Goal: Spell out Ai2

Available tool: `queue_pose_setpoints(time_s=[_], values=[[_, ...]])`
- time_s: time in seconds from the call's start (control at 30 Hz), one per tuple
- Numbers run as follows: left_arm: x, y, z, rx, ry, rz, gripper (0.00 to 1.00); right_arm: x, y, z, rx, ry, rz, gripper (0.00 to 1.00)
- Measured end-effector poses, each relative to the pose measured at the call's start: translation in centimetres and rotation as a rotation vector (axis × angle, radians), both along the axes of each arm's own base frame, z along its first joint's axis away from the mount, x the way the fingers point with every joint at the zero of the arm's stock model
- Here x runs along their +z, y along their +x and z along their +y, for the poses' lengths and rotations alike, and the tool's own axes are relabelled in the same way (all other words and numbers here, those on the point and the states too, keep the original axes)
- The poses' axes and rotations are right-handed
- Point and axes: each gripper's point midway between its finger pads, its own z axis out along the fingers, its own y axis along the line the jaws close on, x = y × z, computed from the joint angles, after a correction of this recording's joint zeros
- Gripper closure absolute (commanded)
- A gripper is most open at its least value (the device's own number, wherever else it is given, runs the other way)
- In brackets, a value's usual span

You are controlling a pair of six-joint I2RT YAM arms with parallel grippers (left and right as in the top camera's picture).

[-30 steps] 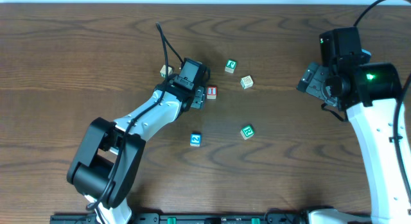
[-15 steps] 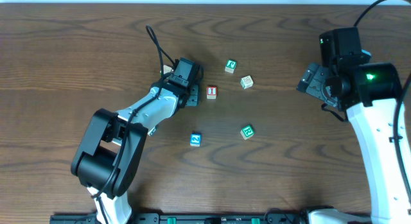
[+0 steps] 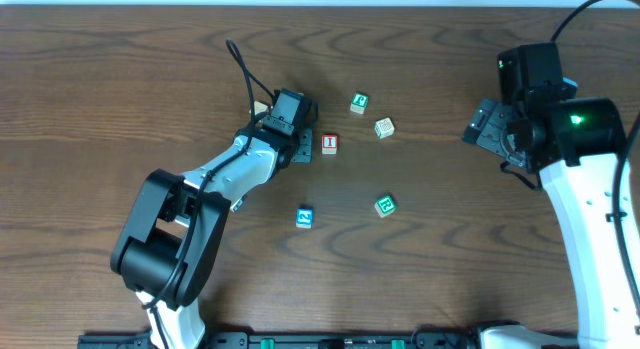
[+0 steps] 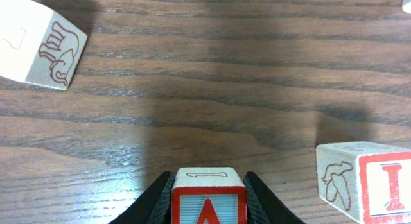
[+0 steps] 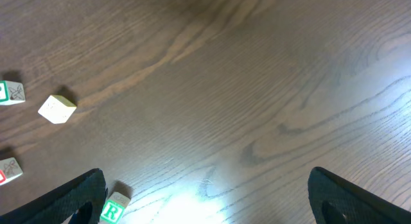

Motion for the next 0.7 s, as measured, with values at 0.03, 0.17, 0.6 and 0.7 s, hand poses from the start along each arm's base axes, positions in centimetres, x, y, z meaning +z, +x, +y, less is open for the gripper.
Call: queue_pose_setpoints(time_s=[0.03, 0.17, 0.6, 0.7], values=[[0.0, 0.1, -0.1, 0.0, -0.005, -0.002, 0.69, 0.0, 0.0, 0.0, 0.0, 0.0, 0.0, 0.01], [0.2, 0.2, -0.4, 0.006, -0.024, -0.009, 0.7, 0.0, 0.0, 0.0, 0.0, 0.0, 0.0, 0.01], [0.6, 0.6, -1.3, -0.006, -0.076, -0.024, 0.67, 0.0, 0.0, 0.0, 0.002, -0.001, 0.001, 0.01], [0.7, 0.6, -1.5, -0.013, -0.087, -0.021, 0.59, 0.0, 0.0, 0.0, 0.002, -0.001, 0.001, 0.01]])
